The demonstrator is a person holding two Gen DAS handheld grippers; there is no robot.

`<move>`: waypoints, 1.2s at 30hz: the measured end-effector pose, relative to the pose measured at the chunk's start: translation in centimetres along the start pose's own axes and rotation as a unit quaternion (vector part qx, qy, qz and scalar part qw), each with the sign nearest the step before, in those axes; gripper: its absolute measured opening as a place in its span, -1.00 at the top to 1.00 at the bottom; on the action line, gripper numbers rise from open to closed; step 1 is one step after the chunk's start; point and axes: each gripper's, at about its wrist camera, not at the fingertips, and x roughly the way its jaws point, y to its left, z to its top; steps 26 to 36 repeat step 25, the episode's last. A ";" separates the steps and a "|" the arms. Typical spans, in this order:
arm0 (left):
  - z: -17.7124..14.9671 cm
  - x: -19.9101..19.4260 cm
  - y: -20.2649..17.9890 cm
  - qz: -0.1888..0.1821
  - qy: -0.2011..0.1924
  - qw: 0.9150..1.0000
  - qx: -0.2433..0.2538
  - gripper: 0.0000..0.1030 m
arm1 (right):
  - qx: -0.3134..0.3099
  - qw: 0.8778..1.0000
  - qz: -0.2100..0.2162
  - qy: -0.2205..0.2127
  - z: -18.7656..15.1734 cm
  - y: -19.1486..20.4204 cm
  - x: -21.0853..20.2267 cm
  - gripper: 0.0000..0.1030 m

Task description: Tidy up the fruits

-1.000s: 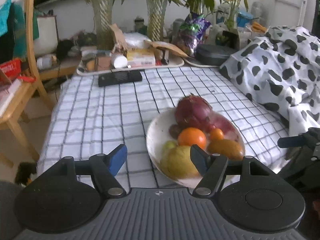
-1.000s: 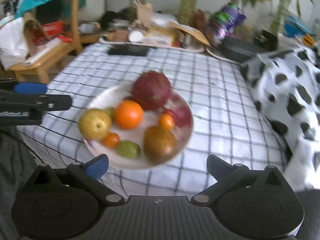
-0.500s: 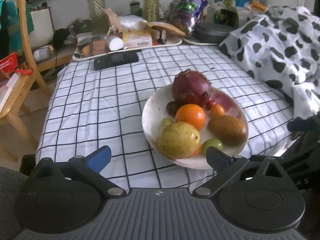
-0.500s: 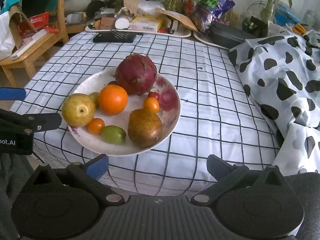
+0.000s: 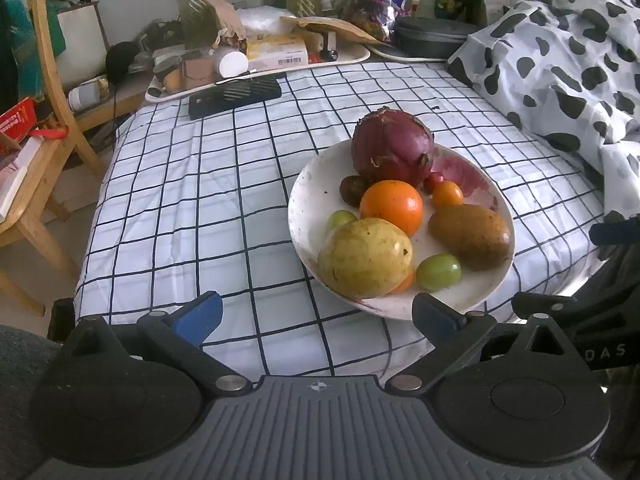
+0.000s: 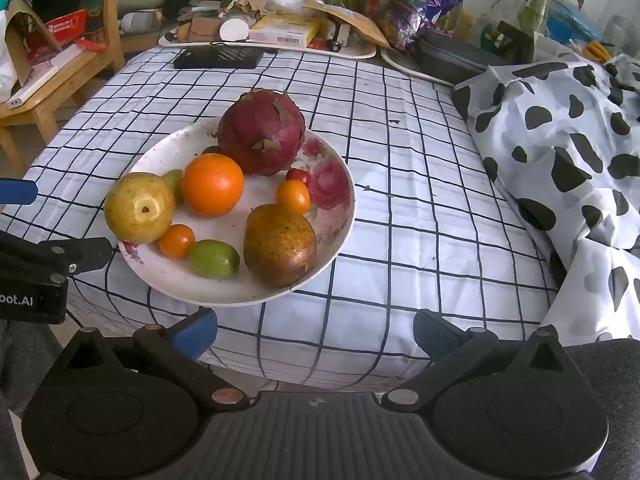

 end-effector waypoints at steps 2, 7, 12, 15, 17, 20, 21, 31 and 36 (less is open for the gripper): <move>0.0 0.0 0.0 0.000 0.001 1.000 0.001 -0.99 | 0.000 1.000 0.000 -0.001 0.0 0.0 0.0 -1.00; 0.0 0.0 0.0 -0.001 0.001 1.000 0.002 -0.99 | -0.001 1.000 0.000 -0.001 0.0 0.1 -0.1 -1.00; -0.1 0.0 -0.1 0.000 0.002 1.000 0.003 -0.99 | -0.001 1.000 0.000 -0.001 0.0 0.1 -0.1 -1.00; 0.0 0.0 -0.1 0.000 0.002 1.000 0.003 -0.99 | -0.001 1.000 0.000 -0.002 0.0 0.1 -0.1 -1.00; 0.0 0.0 -0.1 0.000 0.002 1.000 0.004 -0.99 | 0.000 1.000 0.000 -0.002 0.0 0.1 -0.1 -1.00; -0.1 0.0 -0.1 0.000 0.004 1.000 0.006 -0.99 | -0.001 1.000 0.000 -0.002 0.0 0.1 -0.1 -1.00; -0.1 0.1 -0.1 0.000 0.004 1.000 0.007 -0.99 | -0.001 1.000 0.000 -0.002 0.0 0.1 -0.1 -1.00; -0.2 0.1 -0.1 0.000 0.004 1.000 0.008 -1.00 | -0.001 1.000 0.000 -0.002 0.0 0.1 -0.1 -1.00; -0.2 0.1 -0.1 0.000 0.004 1.000 0.008 -1.00 | -0.001 1.000 0.000 -0.002 0.0 0.1 -0.1 -1.00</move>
